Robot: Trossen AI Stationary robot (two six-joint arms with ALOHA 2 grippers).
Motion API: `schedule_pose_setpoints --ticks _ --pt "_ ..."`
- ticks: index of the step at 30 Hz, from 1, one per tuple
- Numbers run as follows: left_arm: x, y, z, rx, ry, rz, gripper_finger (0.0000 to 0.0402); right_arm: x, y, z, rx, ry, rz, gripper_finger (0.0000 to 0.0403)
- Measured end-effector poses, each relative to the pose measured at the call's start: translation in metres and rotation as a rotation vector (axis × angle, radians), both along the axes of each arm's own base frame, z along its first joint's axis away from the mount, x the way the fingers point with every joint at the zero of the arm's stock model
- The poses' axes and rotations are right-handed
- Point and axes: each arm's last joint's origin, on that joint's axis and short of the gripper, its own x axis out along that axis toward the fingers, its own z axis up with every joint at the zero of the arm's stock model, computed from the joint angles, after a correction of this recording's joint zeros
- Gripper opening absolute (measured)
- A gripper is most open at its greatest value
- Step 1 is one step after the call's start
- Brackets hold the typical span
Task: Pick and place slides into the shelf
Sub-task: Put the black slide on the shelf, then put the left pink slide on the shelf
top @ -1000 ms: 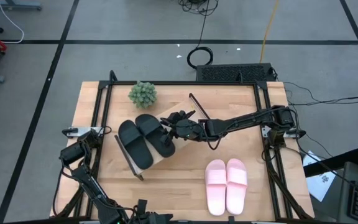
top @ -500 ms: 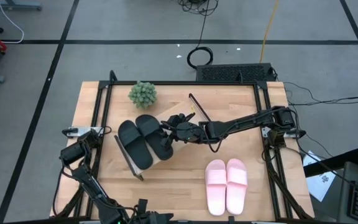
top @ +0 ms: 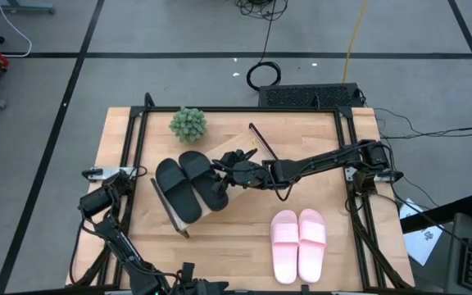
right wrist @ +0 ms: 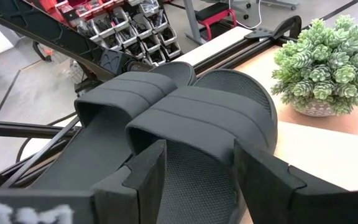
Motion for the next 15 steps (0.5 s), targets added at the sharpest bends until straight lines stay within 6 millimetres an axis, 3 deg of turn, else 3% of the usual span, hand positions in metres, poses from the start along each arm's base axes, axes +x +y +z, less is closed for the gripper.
schedule_pose_setpoints --ticks 8,15 --pt "0.000 0.000 0.000 0.007 0.002 -0.002 0.0191 -0.002 0.003 0.003 -0.008 0.002 0.011 0.0178" --pt "0.000 0.000 0.000 0.015 0.004 -0.006 0.0191 -0.011 0.002 0.022 -0.038 -0.019 0.021 0.0178"
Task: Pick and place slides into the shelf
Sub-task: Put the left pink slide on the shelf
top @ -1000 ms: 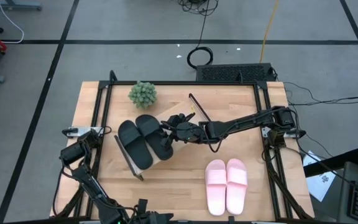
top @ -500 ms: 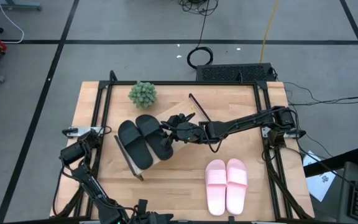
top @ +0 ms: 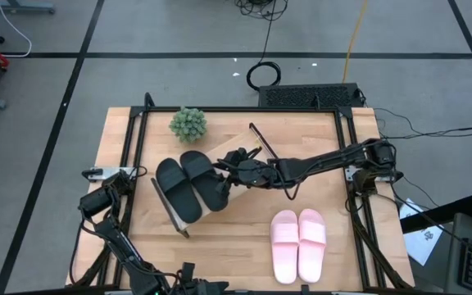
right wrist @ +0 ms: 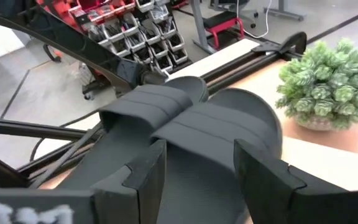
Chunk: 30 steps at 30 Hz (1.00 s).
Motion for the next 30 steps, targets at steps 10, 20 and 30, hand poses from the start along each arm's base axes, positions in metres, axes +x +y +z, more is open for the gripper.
schedule_pose_setpoints --ticks 10,20,30 --pt "0.001 -0.001 0.002 0.004 -0.007 -0.009 0.0191 -0.012 0.002 0.012 -0.030 0.029 -0.006 0.0178" --pt "0.009 -0.008 0.025 0.084 -0.123 -0.070 0.0191 -0.097 -0.003 0.133 -0.207 -0.279 0.205 0.0178" --pt "0.079 0.038 0.062 0.196 -0.082 -0.078 0.0191 -0.230 -0.011 0.220 -0.293 -0.663 0.499 0.0178"
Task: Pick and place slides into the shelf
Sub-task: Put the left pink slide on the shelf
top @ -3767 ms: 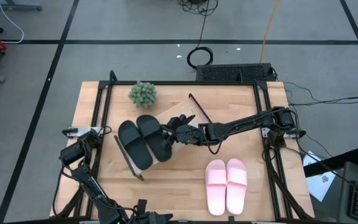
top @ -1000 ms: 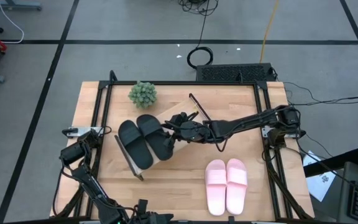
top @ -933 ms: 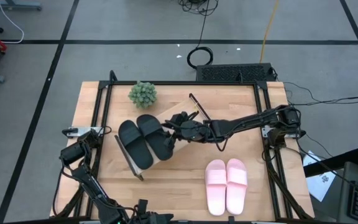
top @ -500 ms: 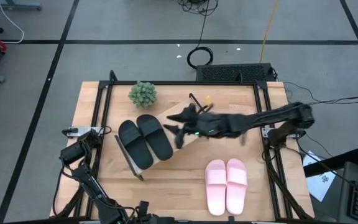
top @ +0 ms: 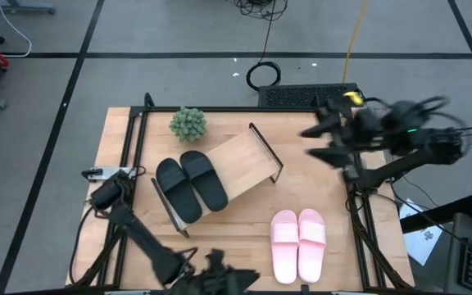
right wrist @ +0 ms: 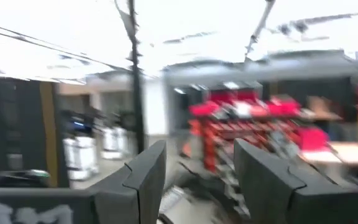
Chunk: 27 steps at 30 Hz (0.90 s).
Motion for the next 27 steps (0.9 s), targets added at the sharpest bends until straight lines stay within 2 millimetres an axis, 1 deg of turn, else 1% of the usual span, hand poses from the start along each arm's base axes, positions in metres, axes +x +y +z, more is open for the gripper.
schedule_pose_setpoints --ticks 2,5,6,8,11,14,17,20,22,24,27 --pt "0.018 0.010 0.002 -0.028 0.004 -0.025 0.0191 -0.021 -0.001 0.006 -0.011 -0.026 0.050 0.0178" --pt "0.039 0.016 0.002 -0.050 0.000 -0.037 0.0191 -0.045 -0.004 0.007 -0.022 -0.007 0.078 0.0178" --pt "0.044 0.015 0.002 -0.051 0.002 -0.038 0.0191 -0.051 -0.005 0.006 -0.024 0.009 0.078 0.0178" --pt "0.051 0.012 0.008 -0.061 -0.008 -0.037 0.0191 -0.061 -0.007 0.003 -0.030 0.045 0.078 0.0178" --pt "0.060 0.009 0.027 -0.062 -0.023 -0.031 0.0191 -0.068 -0.009 -0.001 -0.046 0.097 0.076 0.0178" --pt "0.068 0.008 0.046 -0.026 -0.022 -0.025 0.0191 -0.069 -0.008 -0.009 -0.067 0.170 0.115 0.0178" --pt "0.069 0.009 0.068 0.048 -0.030 -0.029 0.0191 -0.063 -0.002 -0.016 -0.120 0.229 0.266 0.0178" --pt "0.063 0.012 0.097 0.135 -0.079 0.000 0.0191 -0.054 0.004 -0.020 -0.144 0.264 0.418 0.0178" --pt "0.059 0.014 0.113 0.177 -0.152 0.033 0.0191 -0.048 0.007 -0.023 -0.127 0.294 0.486 0.0178" --pt "0.054 0.012 0.123 0.237 -0.183 0.052 0.0190 -0.041 0.009 -0.026 -0.104 0.330 0.519 0.0178" --pt "0.050 0.010 0.130 0.296 -0.206 0.072 0.0190 -0.037 0.012 -0.027 -0.099 0.341 0.544 0.0178"
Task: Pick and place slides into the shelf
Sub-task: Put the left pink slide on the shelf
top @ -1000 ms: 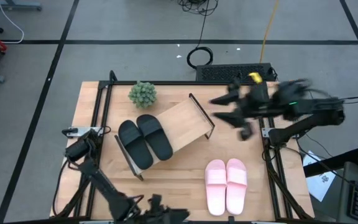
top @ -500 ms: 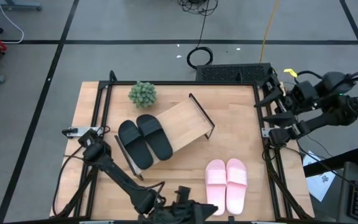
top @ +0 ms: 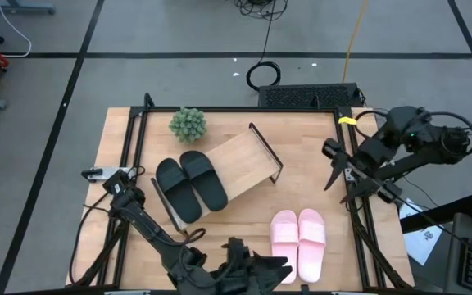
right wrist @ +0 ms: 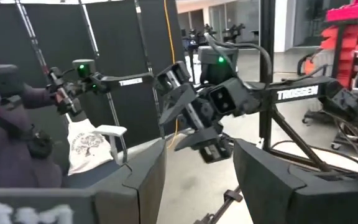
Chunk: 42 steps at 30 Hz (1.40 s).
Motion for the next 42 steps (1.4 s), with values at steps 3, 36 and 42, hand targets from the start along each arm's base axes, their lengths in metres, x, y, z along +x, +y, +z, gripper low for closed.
schedule_pose_setpoints --ticks 3,36,42 --pt "-0.004 -0.003 0.004 0.012 -0.022 -0.001 0.0190 0.001 0.003 0.002 -0.001 -0.030 0.015 0.0178" --pt "-0.202 -0.063 0.087 0.428 0.280 0.208 0.0191 0.064 0.172 -0.154 -0.470 0.785 -0.388 0.0178" --pt "-0.209 -0.067 0.087 0.454 0.284 0.191 0.0191 0.075 0.181 -0.177 -0.518 0.876 -0.372 0.0178"
